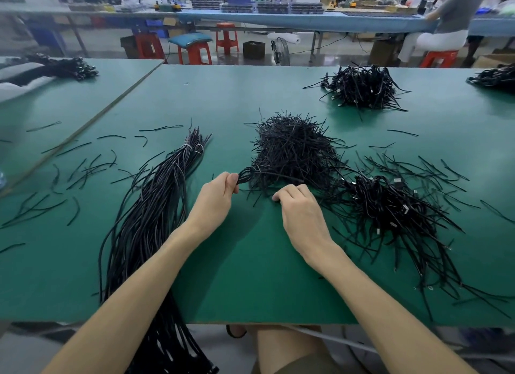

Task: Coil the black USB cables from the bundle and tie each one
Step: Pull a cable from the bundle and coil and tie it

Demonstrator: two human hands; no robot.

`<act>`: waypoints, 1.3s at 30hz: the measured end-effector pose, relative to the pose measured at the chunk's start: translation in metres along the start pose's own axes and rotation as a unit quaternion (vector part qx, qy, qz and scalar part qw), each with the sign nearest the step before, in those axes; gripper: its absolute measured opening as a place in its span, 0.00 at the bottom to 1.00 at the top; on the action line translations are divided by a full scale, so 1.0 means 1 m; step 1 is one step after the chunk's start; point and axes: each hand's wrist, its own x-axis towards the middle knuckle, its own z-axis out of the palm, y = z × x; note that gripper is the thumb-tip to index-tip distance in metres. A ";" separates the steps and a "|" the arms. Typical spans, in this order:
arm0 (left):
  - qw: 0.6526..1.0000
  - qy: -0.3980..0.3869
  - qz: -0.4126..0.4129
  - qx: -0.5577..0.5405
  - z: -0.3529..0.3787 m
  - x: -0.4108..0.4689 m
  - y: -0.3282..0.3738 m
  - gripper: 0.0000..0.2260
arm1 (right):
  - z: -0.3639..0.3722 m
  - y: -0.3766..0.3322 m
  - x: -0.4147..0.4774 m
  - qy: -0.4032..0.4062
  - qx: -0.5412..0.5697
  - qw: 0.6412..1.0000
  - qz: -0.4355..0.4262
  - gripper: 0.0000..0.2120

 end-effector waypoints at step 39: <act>0.936 -0.168 -0.125 -0.282 0.005 -0.009 0.024 0.16 | -0.012 -0.003 -0.001 0.097 0.219 0.970 -0.026 0.04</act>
